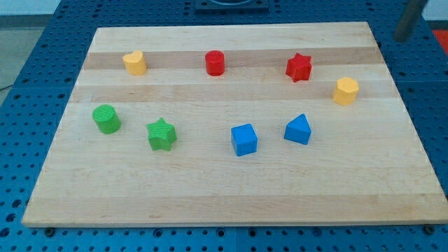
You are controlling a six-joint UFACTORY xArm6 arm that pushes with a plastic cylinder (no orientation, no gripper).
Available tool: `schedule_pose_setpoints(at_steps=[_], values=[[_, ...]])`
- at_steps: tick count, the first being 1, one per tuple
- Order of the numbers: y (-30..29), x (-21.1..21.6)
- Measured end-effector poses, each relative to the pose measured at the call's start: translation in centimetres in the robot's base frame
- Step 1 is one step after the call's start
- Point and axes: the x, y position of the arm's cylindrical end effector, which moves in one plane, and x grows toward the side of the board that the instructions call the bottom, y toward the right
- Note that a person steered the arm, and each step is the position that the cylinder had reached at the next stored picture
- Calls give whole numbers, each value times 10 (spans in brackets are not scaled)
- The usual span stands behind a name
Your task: Move your arm towards the green star
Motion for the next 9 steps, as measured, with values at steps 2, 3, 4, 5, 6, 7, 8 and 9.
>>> schedule_pose_setpoints(at_steps=[2, 3, 4, 5, 6, 7, 8, 9], values=[[-1, 174], [-48, 251], [-122, 296], [-222, 307], [-305, 308], [-368, 306], [-412, 276], [-422, 263]])
